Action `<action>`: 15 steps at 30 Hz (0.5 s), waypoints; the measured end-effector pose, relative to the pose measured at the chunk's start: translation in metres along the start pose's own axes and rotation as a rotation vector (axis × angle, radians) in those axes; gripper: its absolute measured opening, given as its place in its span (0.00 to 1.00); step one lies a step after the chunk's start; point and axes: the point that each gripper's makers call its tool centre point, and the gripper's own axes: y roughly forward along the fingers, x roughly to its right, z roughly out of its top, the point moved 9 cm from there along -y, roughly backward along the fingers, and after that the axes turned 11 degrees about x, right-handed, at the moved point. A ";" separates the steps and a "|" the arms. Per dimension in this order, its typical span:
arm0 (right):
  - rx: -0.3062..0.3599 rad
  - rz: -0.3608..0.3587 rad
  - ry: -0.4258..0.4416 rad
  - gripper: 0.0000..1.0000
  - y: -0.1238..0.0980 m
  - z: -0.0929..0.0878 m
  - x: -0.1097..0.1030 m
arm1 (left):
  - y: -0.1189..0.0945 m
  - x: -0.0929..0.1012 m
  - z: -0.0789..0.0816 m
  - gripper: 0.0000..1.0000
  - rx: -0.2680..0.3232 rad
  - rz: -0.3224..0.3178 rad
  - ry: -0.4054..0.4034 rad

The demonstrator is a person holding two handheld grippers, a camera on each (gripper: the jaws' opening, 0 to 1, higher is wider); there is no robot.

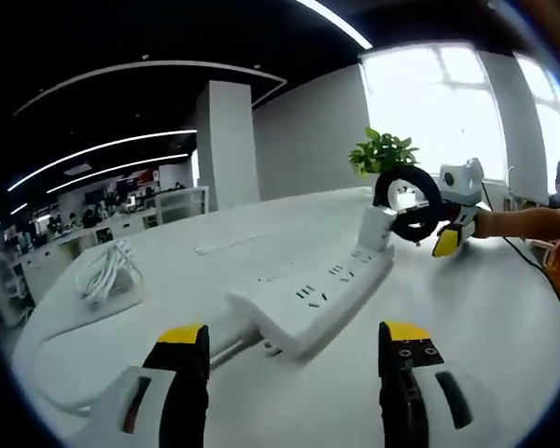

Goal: Straighten the power strip on the desk, plug the charger into it

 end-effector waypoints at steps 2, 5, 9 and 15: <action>-0.017 -0.009 -0.013 0.79 0.003 0.000 -0.001 | 0.001 -0.001 -0.001 0.72 -0.012 0.005 -0.004; -0.030 -0.010 -0.010 0.75 0.005 0.000 -0.001 | 0.002 -0.001 -0.002 0.68 -0.026 0.010 -0.005; -0.039 0.003 -0.007 0.70 0.009 0.003 -0.004 | 0.003 -0.001 -0.002 0.67 -0.031 0.005 -0.017; -0.059 0.009 -0.012 0.63 0.021 0.001 -0.009 | 0.007 -0.001 -0.003 0.61 -0.052 0.008 -0.024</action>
